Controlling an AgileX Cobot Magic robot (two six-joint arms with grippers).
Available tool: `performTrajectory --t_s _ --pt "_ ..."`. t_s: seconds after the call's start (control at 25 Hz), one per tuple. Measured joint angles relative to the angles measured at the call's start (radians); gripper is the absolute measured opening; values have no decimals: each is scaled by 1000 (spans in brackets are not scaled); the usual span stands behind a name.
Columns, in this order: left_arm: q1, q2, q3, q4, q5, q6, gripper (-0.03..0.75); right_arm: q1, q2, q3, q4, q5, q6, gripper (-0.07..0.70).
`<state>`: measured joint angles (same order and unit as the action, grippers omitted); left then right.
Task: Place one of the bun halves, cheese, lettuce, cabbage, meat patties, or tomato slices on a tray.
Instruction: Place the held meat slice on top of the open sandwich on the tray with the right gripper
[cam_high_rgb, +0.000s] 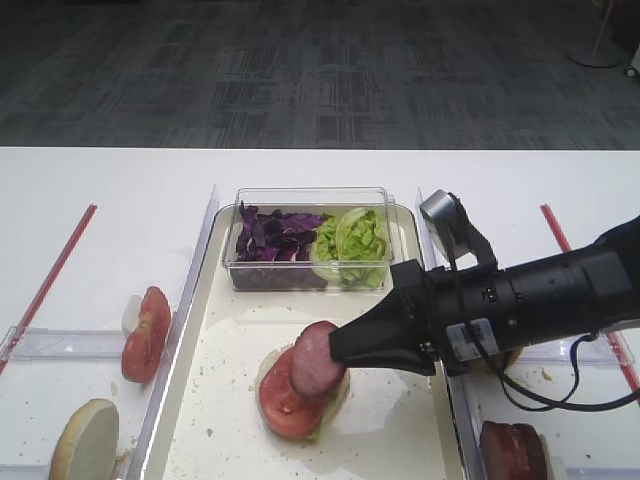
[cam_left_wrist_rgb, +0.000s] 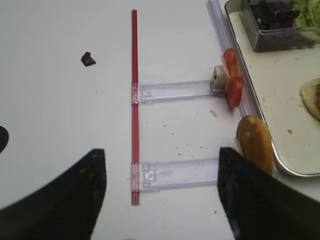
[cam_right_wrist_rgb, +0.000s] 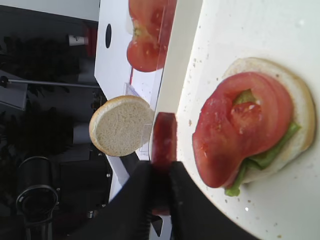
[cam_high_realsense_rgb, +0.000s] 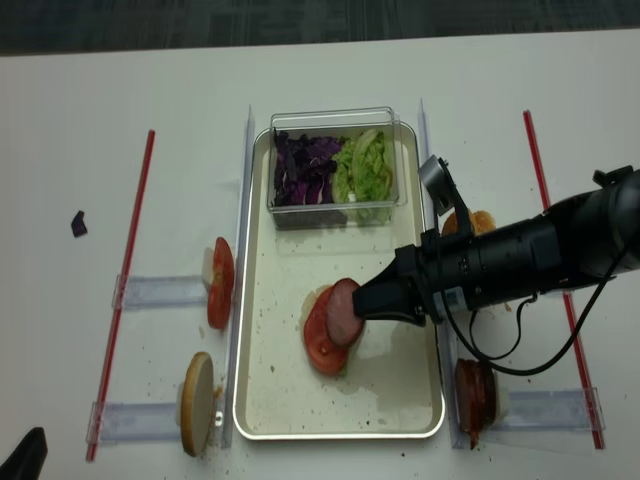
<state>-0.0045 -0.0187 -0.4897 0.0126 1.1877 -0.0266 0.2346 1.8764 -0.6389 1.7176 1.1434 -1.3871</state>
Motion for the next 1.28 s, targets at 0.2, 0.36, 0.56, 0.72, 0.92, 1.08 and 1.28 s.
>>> performTrajectory --t_s 0.2,0.36,0.56,0.72,0.92,1.08,1.28 --pt "0 0 0 0 0 0 439 2 0 -24 2 0 2 120" --pt "0 0 0 0 0 0 439 23 0 -44 2 -2 13 120" --pt "0 0 0 0 0 0 439 26 0 -44 6 0 33 120" --pt "0 0 0 0 0 0 439 26 0 -46 6 0 35 120" --pt "0 0 0 0 0 0 439 26 38 -49 6 2 41 119" --pt "0 0 0 0 0 0 439 26 71 -49 10 0 42 119" --pt "0 0 0 0 0 0 439 27 82 -49 14 0 39 119"
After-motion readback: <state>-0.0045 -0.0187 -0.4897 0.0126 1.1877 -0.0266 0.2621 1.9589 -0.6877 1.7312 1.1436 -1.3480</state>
